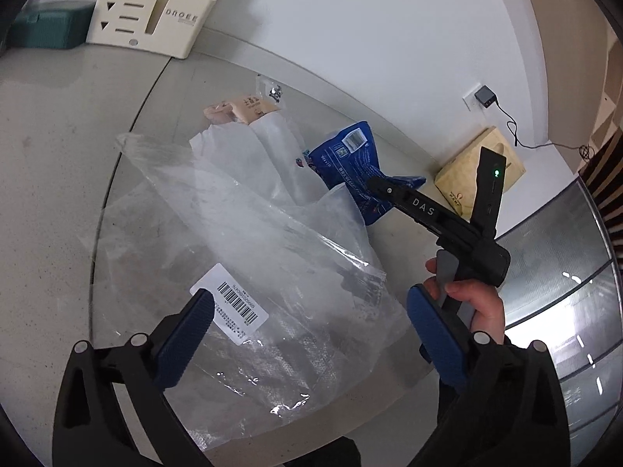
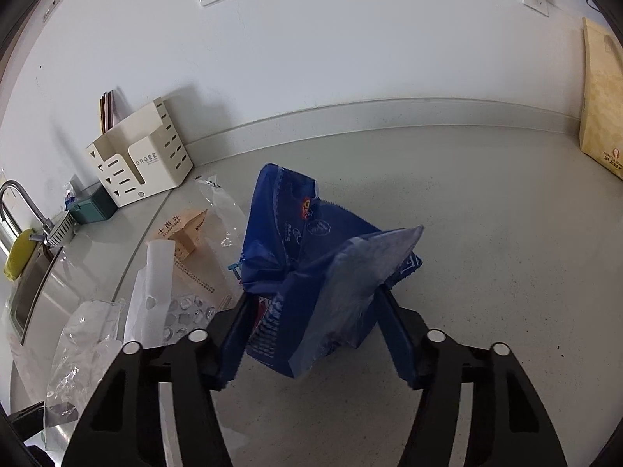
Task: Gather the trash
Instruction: 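Grasp the clear plastic bag with the left tool while the right tool grasps the blue bag, then carry the clear bag and blue bag down over the wastebasket with both tools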
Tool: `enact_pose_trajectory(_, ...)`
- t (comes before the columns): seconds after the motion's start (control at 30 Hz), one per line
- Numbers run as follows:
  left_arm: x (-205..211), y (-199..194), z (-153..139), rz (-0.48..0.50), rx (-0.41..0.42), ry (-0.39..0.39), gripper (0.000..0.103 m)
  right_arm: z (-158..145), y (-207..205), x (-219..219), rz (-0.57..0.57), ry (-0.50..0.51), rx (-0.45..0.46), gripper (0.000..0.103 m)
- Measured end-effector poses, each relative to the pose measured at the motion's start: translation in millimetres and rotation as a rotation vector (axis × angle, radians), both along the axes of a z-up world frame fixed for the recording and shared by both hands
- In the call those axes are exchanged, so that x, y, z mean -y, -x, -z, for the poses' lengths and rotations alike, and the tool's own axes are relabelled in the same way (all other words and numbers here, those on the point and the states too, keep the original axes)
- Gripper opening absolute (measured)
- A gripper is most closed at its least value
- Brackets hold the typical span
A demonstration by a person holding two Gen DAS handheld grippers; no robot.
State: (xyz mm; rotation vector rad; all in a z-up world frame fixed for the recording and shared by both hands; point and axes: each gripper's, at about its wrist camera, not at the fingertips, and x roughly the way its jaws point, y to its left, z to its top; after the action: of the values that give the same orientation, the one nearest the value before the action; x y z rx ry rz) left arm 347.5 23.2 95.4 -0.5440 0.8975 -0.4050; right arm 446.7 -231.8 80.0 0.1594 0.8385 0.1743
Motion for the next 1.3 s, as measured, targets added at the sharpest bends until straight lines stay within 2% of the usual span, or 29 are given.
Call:
enact_pose_trajectory(0.07,-2,-6,3,0.004,-0.027,0.030,0.085,2,-2,-1,-0.007,0.010,-0.010,0.039)
enact_pose_trajectory(0.17,3,-12,2,0.021,-0.024,0.001,0.059,5,-5,-3,-0.018,0.029,-0.017,0.020)
enact_pose_trajectory(0.2,5,-13,1,0.028,-0.023,-0.002,0.047,7,-5,-3,-0.026,0.027,-0.021,0.016)
enact_pose_trajectory(0.33,6,-17,1,0.033,-0.022,0.017,0.023,6,-3,-2,-0.032,0.038,0.000,0.011)
enact_pose_trajectory(0.37,6,-17,2,0.027,-0.021,0.016,0.012,4,-1,-1,-0.029,0.040,0.010,0.010)
enact_pose_trajectory(0.4,6,-16,2,0.022,-0.017,0.014,0.010,3,1,0,-0.029,0.038,0.016,0.010)
enact_pose_trajectory(0.5,3,-12,-3,0.013,0.005,0.008,0.004,-2,8,4,-0.029,0.028,0.032,0.009)
enact_pose_trajectory(0.73,-2,13,-28,-0.004,0.082,-0.023,0.003,-28,37,7,-0.010,0.051,0.102,0.008)
enact_pose_trajectory(1.13,-13,74,-67,-0.022,0.173,-0.047,0.003,-79,120,22,0.024,0.073,0.213,0.008)
enact_pose_trajectory(1.3,-17,99,-82,-0.015,0.205,-0.051,0.004,-93,156,24,0.011,0.048,0.246,0.008)
